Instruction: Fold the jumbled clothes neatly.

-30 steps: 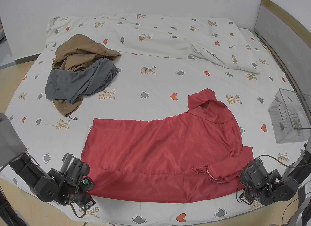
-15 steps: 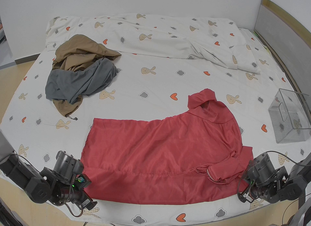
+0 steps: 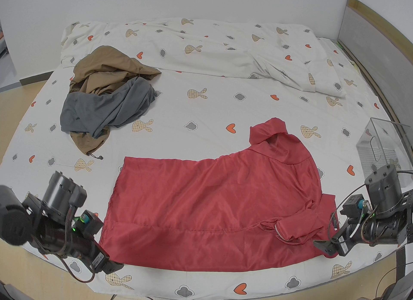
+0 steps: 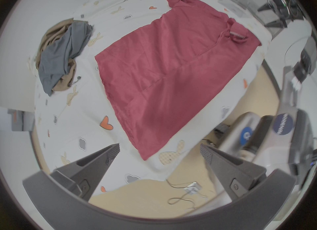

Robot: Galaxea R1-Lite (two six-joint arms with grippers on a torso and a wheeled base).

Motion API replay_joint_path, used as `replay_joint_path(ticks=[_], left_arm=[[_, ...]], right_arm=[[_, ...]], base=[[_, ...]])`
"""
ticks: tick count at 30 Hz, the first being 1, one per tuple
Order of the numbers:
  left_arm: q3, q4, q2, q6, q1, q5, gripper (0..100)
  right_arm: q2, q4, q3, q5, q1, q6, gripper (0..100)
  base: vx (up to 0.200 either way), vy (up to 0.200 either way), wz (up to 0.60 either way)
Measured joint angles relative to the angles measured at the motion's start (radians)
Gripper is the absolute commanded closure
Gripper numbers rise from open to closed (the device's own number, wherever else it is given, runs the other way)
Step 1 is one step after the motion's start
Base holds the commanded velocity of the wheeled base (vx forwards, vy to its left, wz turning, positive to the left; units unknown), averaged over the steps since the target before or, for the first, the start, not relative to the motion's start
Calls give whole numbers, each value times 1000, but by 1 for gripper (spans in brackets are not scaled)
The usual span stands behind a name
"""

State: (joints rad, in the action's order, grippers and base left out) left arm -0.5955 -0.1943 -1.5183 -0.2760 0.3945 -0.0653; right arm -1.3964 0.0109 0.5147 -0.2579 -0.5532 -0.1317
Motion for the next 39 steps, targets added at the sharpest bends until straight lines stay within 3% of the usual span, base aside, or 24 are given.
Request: replay_joint_path(ticks=[4,7,9,14,17,20,29,39], left_arm=[[-181,-166,32,121,-26,184,0],[-324,-250,33,212,-66,332,0],[-407,-289,24,296,-100,405,0],[-594,-327,-23,558,-171,506,0],[-683,-313,-57,693,-207,533,0],[-741,-269,-81,753,-240,552,0],[-795,-146,-108,785,-287,564,0],[-775,-96,-97,802,-320,561,0]], right_arm=[[17,-123,59,74,52,60,0],[-25,-176,86,82,93,94,0],[-80,-186,93,43,110,112,0],[-234,-140,82,-86,115,146,0],[-323,-56,60,-157,101,158,0],[-391,46,28,-207,85,168,0],[-489,98,-73,-296,64,176,0],[-490,100,-96,-299,63,228,0]], base=[[0,0,0],[0,0,0],[0,0,0],[0,0,0],[0,0,0],[0,0,0],[0,0,0],[0,0,0]])
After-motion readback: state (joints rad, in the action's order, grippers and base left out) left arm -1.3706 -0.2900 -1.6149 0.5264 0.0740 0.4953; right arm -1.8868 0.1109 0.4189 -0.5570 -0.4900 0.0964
